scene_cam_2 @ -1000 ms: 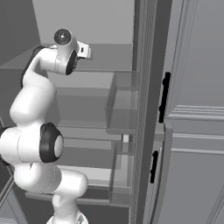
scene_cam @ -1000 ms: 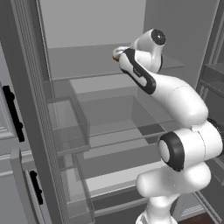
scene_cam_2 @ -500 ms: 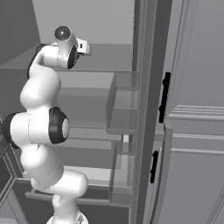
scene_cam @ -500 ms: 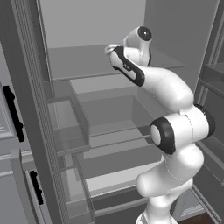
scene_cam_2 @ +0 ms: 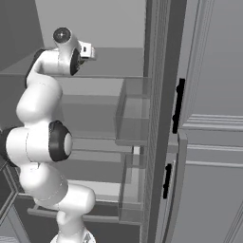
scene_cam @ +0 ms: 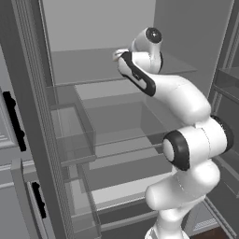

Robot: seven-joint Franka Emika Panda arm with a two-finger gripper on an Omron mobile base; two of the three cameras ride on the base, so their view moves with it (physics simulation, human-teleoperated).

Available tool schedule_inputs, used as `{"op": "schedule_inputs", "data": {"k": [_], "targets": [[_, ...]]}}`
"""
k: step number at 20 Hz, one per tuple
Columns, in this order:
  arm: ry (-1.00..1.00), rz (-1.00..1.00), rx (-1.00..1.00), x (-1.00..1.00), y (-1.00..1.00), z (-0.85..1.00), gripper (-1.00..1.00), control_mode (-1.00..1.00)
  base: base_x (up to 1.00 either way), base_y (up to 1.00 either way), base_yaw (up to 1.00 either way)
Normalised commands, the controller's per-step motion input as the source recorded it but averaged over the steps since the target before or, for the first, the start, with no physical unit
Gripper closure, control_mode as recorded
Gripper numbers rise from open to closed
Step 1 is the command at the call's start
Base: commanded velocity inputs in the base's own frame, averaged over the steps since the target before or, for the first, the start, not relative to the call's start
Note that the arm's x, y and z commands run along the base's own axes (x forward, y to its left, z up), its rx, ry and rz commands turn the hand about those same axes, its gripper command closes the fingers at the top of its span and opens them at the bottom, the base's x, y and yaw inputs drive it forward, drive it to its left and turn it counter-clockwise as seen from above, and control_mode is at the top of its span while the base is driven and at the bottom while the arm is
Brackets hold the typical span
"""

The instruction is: Place one avocado and one chicken drumstick in each tupperware on the nearby counter, to pack two identical lunches.

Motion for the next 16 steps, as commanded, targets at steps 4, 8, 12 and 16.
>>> {"op": "schedule_inputs", "data": {"k": [4, 8, 12, 16], "targets": [[-0.20, -0.01, -0.01, -1.00, -0.04, -0.01, 1.00, -1.00, 0.00, 0.00, 0.00], [-0.03, -0.06, 0.07, -1.00, -0.18, 0.24, 1.00, -1.00, 0.00, 0.00, 0.00], [0.01, -0.06, 0.12, -1.00, -0.16, 0.84, 1.00, -1.00, 0.00, 0.00, 0.00], [0.16, -0.04, 0.09, -1.00, -0.04, 0.47, 1.00, -1.00, 0.00, 0.00, 0.00]]}}
